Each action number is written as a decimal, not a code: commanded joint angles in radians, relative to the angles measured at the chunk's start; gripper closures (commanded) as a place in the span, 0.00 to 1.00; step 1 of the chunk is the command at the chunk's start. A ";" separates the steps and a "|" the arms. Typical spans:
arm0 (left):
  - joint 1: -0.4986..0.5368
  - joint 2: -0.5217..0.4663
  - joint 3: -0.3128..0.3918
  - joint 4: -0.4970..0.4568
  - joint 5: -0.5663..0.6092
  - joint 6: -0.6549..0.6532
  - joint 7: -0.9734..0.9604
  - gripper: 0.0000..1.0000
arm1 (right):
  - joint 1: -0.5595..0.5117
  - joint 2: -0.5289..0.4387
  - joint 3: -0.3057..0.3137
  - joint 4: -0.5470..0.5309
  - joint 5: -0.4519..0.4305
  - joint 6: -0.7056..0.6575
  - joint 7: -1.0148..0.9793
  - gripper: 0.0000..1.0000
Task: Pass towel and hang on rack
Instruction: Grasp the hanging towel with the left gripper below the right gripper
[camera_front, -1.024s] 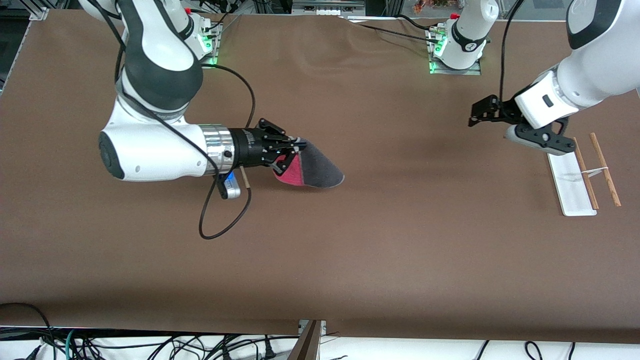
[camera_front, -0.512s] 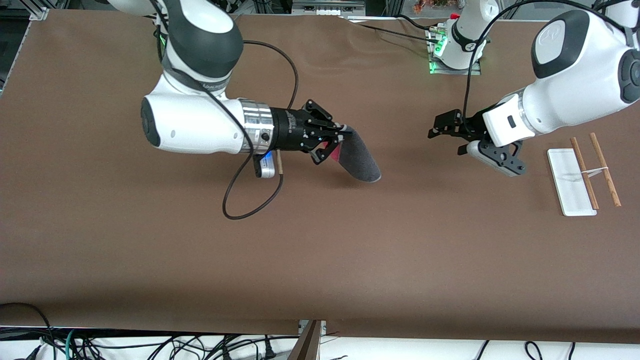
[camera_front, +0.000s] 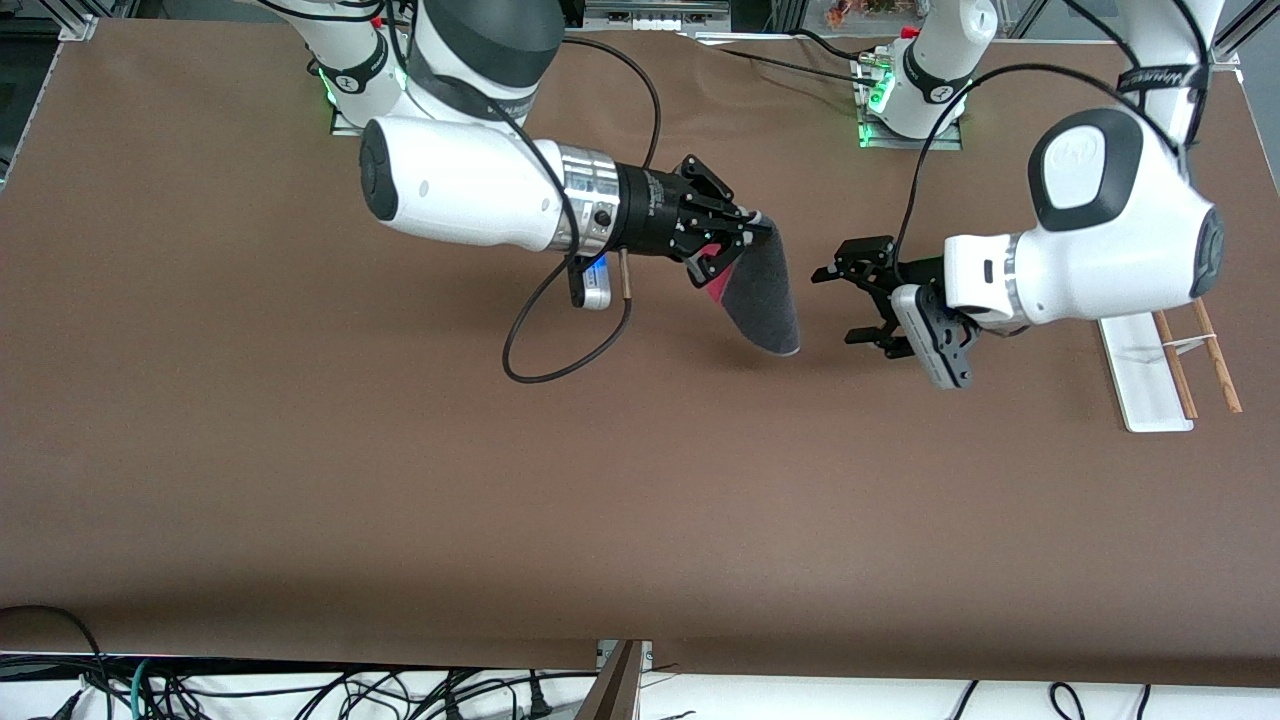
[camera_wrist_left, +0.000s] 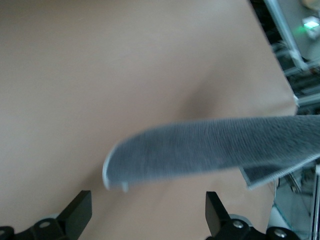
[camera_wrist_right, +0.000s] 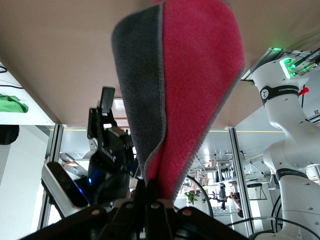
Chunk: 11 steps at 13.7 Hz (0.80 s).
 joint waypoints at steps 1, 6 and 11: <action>0.013 0.054 -0.003 0.023 -0.082 -0.005 0.261 0.00 | 0.013 -0.011 -0.005 0.001 -0.026 0.023 0.032 1.00; 0.004 0.066 -0.004 0.000 -0.123 -0.017 0.503 0.00 | 0.019 -0.011 -0.005 0.001 -0.034 0.029 0.033 1.00; -0.004 0.132 -0.009 0.000 -0.203 -0.014 0.731 0.03 | 0.019 -0.011 -0.007 0.001 -0.034 0.029 0.033 1.00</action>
